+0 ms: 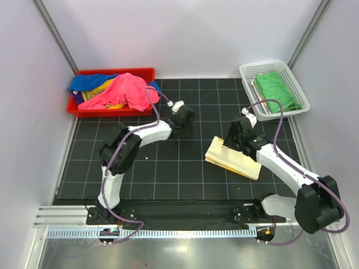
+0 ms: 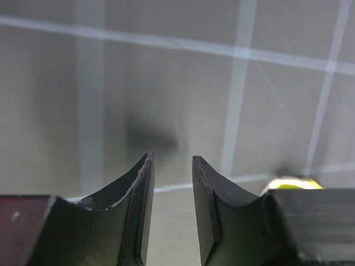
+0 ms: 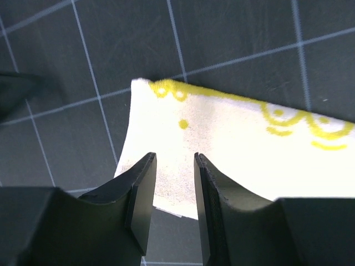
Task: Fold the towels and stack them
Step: Neatly place the folded towel into the bin
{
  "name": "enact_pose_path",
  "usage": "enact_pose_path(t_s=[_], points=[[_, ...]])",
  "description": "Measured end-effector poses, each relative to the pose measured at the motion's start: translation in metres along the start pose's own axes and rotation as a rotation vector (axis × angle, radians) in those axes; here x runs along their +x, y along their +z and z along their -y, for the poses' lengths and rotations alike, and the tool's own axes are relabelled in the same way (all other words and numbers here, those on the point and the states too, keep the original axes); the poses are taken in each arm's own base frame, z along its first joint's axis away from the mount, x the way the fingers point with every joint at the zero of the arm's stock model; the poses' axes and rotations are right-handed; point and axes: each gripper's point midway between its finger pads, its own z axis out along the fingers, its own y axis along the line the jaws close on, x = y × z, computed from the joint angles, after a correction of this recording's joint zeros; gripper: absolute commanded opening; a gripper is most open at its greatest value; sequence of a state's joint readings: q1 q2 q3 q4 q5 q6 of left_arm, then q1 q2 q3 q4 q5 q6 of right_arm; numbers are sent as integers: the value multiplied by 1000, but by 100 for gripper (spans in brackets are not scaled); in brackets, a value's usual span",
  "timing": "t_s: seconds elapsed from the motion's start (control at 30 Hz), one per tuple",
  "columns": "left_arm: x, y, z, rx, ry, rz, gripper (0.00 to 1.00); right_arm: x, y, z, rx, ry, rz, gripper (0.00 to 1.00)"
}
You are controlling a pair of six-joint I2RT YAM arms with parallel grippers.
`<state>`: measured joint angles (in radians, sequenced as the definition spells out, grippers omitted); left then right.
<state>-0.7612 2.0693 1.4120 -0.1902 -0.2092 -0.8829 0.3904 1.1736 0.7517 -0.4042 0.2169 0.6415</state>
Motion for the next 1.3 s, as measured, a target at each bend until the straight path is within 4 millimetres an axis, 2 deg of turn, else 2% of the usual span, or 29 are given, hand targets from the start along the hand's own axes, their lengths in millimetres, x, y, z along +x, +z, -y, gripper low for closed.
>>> enact_pose_path(t_s=[0.07, 0.13, 0.27, 0.4, 0.63, 0.87, 1.07, 1.3], points=[[-21, -7, -25, -37, -30, 24, 38, 10, 9, -3, 9, -2, -31, 41], [-34, -20, -37, -48, -38, 45, 38, 21, 16, -6, 20, -17, -60, 41], [-42, -46, -29, -8, -15, 72, 38, 38, 26, -17, 42, -62, -107, 43], [-42, -62, -20, 26, 7, 80, 38, 37, 33, -31, 54, -82, -98, 51], [-32, -60, -36, 6, 17, 52, 38, 29, 33, -30, 98, -80, -83, 59], [-33, -64, -48, 1, 5, 44, 38, 30, 42, -43, 118, -96, -92, 61], [-44, -72, -50, 15, -1, 64, 38, 45, 56, -36, 163, -113, -131, 61], [-38, -70, -59, 6, 0, 49, 38, 58, 62, -28, 194, -127, -153, 60]])
